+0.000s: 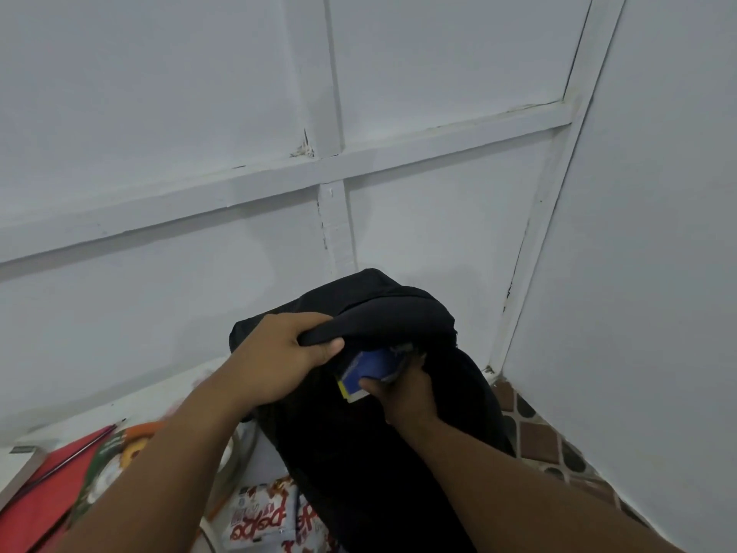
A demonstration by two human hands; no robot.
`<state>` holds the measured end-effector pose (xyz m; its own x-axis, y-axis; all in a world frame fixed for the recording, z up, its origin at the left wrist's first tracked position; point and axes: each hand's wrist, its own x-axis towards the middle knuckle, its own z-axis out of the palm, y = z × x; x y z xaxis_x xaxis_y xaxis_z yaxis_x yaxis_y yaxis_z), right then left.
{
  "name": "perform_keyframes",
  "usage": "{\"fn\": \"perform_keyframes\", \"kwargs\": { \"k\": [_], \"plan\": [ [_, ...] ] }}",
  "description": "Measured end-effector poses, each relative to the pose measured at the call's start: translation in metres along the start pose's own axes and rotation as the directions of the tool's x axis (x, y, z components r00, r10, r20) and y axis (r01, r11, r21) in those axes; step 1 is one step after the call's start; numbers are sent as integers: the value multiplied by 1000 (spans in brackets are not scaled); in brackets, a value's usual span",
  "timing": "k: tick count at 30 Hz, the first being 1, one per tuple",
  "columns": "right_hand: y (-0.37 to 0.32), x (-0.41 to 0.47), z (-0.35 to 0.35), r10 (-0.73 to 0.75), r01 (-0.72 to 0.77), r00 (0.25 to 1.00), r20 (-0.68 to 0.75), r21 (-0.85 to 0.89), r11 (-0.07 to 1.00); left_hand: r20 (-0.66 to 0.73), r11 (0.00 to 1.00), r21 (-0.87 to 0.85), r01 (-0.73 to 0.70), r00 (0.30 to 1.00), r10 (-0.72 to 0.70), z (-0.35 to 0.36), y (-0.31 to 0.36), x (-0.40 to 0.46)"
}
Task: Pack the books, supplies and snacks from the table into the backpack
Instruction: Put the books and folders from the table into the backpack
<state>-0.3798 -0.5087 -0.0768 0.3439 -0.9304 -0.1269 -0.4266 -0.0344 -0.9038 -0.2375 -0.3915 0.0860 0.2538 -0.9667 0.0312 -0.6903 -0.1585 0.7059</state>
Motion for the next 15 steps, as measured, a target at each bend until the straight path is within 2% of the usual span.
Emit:
{"fn": "perform_keyframes", "kwargs": {
  "k": [5,8,10,12,15],
  "plan": [
    [10,5,1,60,-59,997,38,-18,998,-52,999,-22,41,998,-42,12,-10,-8],
    [2,-32,-16,32,-18,996,-88,156,988,-98,995,-28,92,991,-95,31,-25,-22],
    [-5,-68,-33,-7,63,967,-256,211,975,-64,991,10,134,989,-133,52,-34,-37],
    [-11,-98,-47,-124,217,931,-343,249,944,19,984,37,172,985,-173,76,-40,-55],
    [-16,-125,-52,-313,375,920,-238,293,880,88,986,23,167,982,-168,107,-40,-87]
  ]
}}
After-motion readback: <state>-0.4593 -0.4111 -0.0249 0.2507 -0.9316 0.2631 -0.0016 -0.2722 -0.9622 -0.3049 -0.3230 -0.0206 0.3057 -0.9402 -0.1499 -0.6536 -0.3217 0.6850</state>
